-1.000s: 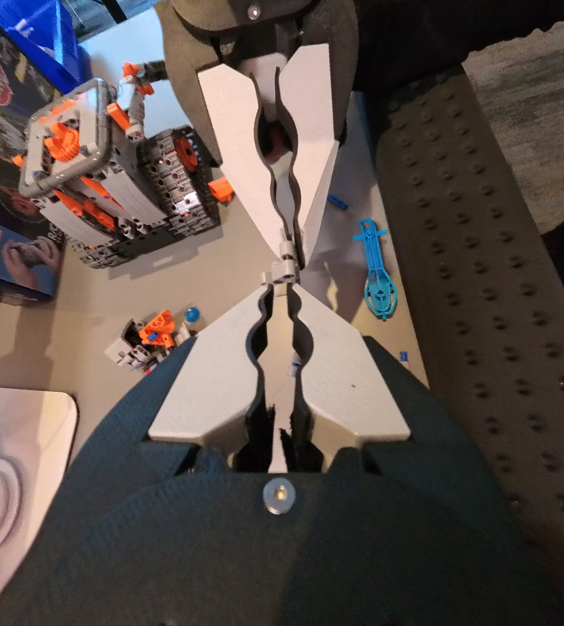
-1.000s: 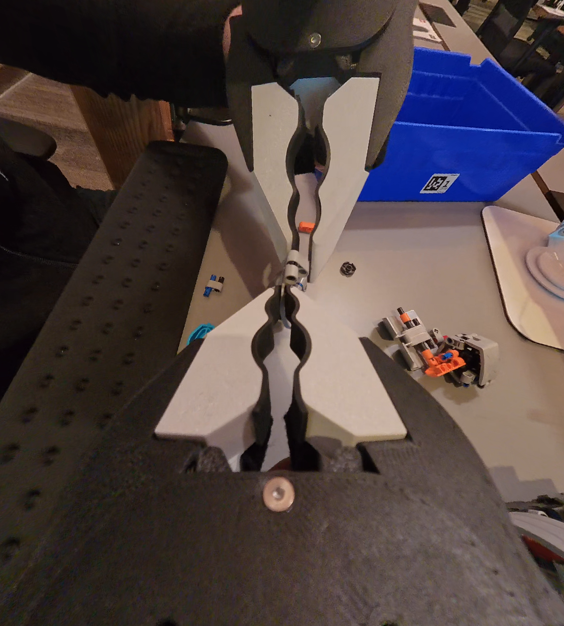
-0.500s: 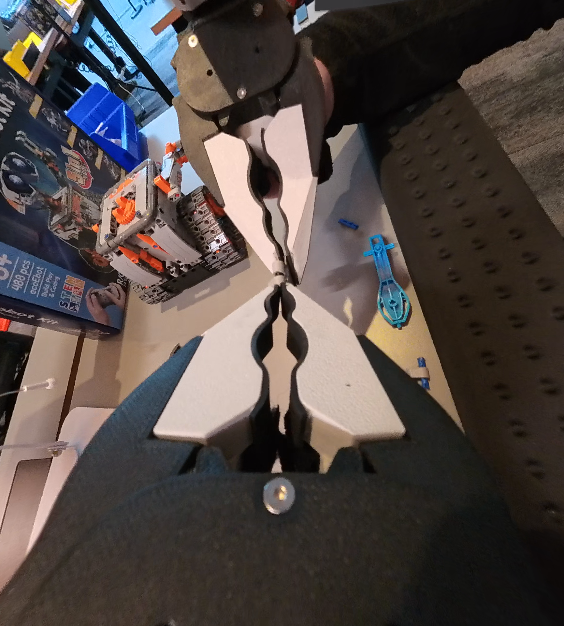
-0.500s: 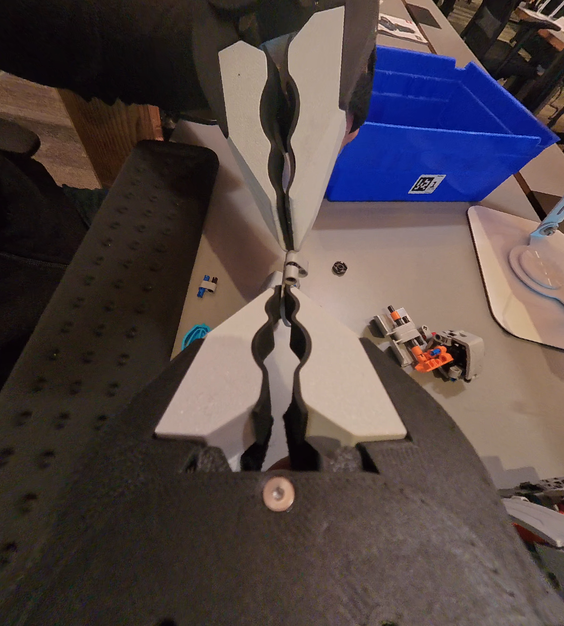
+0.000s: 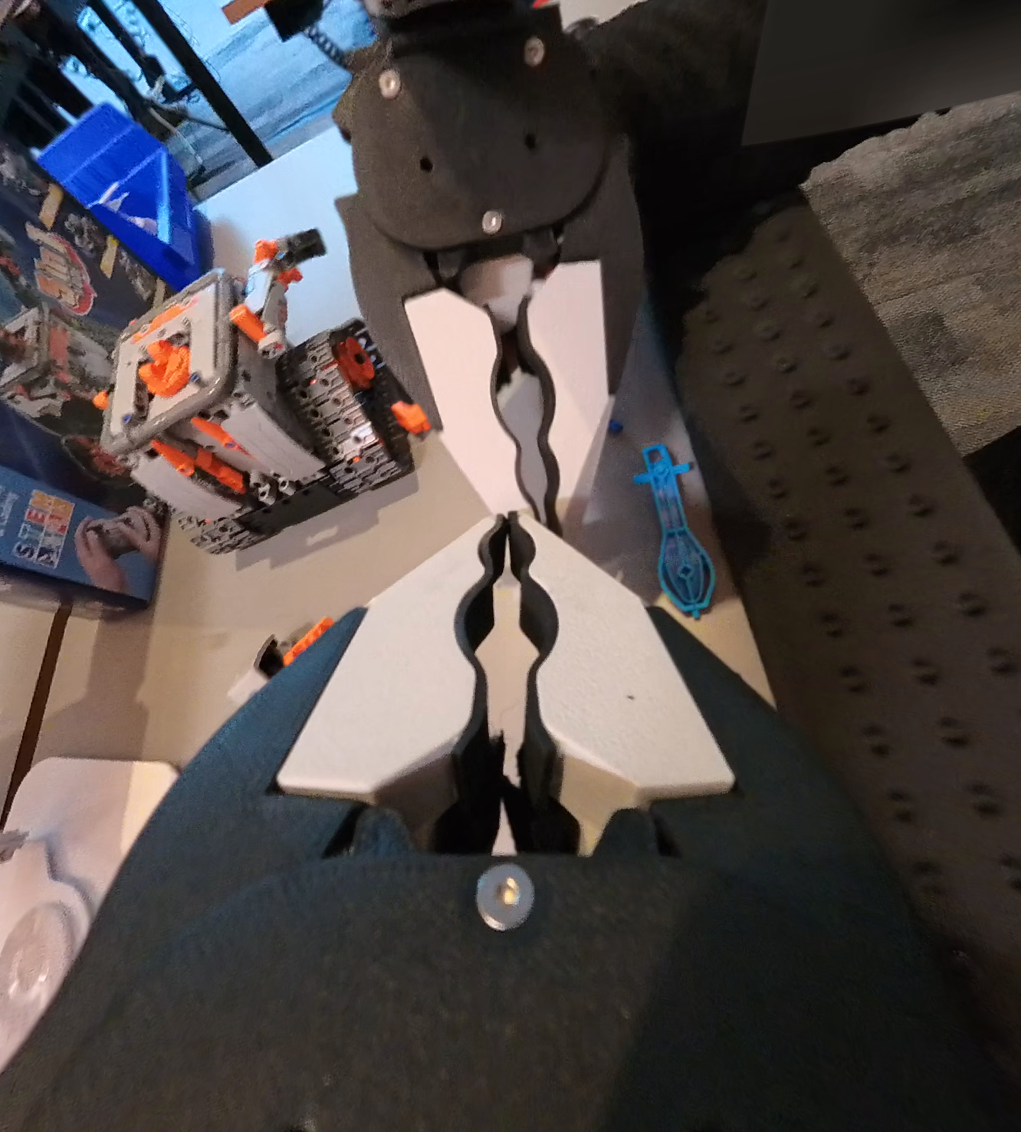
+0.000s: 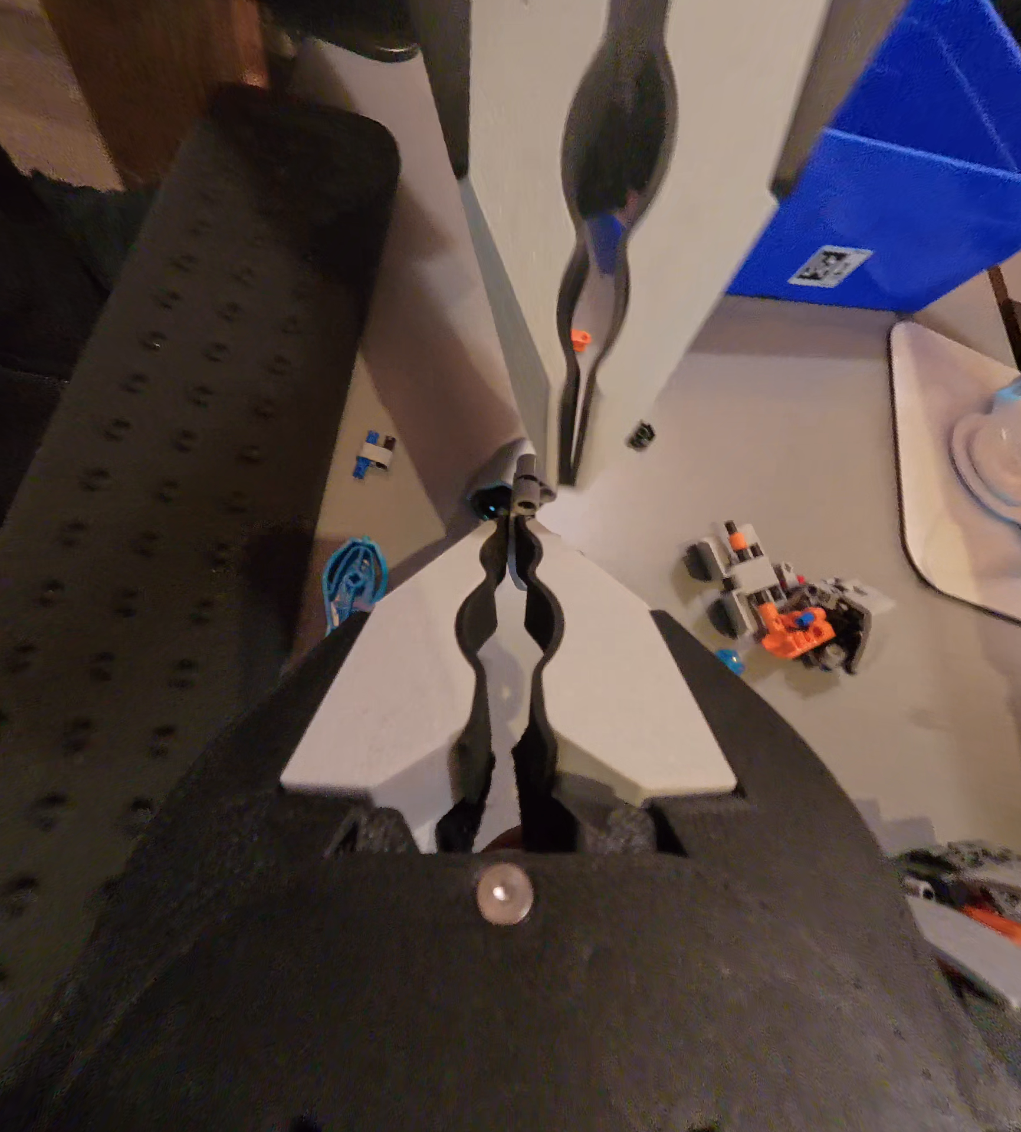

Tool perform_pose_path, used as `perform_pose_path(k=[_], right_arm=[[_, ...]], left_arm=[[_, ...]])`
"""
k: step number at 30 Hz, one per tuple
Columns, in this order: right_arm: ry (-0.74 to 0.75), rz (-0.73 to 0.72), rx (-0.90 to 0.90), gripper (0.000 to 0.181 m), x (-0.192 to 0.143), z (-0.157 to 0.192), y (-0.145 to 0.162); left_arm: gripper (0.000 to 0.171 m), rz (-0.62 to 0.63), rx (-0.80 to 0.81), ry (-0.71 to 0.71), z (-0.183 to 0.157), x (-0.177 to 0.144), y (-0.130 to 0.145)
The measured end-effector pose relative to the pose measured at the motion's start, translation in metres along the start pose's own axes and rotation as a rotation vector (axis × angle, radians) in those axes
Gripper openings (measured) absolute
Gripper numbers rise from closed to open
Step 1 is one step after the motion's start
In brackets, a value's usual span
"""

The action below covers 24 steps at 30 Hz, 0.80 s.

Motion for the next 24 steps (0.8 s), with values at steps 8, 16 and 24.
perform_pose_path(k=[8,16,24], right_arm=[[-0.315,-0.167,0.425,0.0,-0.001,0.001,0.007],[-0.415,-0.233,0.557,0.0,0.003,-0.002,0.012],[-0.425,-0.233,0.603,0.0,0.008,-0.005,0.018]], left_arm=[[0.054,0.224,-0.124,0.077,-0.008,-0.003,0.057],[0.034,0.32,-0.186,0.183,-0.024,0.017,0.093],[0.032,0.273,-0.083,-0.061,-0.011,0.022,0.087]])
Point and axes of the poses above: each gripper's, where its closed fingertips meet, x out along the fingers, y out of its underside, z = x × y across the jaws, the point moved 2 cm from there along -x, back along the fingers, and after that the axes turned 2 degrees about -x, right-handed, at the moved point
